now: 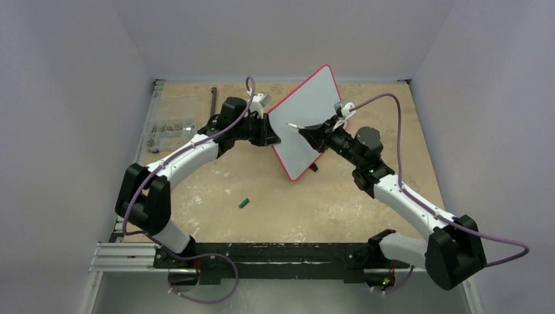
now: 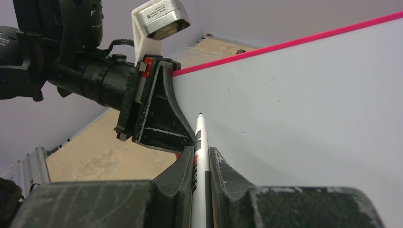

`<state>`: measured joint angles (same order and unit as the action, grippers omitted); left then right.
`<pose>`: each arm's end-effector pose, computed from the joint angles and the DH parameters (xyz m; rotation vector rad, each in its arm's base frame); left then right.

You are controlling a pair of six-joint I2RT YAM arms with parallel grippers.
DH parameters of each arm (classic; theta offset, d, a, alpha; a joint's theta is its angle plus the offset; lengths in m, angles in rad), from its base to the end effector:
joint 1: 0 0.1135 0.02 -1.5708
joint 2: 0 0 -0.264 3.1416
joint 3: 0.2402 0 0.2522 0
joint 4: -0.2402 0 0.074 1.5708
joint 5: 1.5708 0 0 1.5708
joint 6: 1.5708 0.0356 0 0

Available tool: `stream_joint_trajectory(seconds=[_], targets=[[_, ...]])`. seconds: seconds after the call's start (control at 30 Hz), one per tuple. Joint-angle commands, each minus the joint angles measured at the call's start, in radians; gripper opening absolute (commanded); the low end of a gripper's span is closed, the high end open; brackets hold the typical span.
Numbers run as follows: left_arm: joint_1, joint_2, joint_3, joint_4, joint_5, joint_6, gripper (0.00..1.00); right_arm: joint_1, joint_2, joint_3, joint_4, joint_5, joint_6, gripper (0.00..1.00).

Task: Write a sentence on the whiteboard

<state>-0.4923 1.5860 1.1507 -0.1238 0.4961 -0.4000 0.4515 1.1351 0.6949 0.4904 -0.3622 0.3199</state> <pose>0.3099 -0.1854 0.2727 0.4129 2.2001 -1.0363 0.2311 0.1261 0.3081 -0.4030 1.5395 0.8833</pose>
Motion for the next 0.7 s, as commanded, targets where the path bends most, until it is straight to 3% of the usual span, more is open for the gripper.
stream_joint_trajectory(seconds=[0.0, 0.67], targets=[[-0.003, 0.022, 0.015, -0.125, -0.003, 0.083, 0.00, 0.002, 0.030, -0.003, 0.142, -0.035, -0.026, 0.00], [-0.003, 0.017, 0.012, -0.127, -0.003, 0.089, 0.00, 0.110, 0.104, 0.073, 0.112, 0.134, -0.126, 0.00]])
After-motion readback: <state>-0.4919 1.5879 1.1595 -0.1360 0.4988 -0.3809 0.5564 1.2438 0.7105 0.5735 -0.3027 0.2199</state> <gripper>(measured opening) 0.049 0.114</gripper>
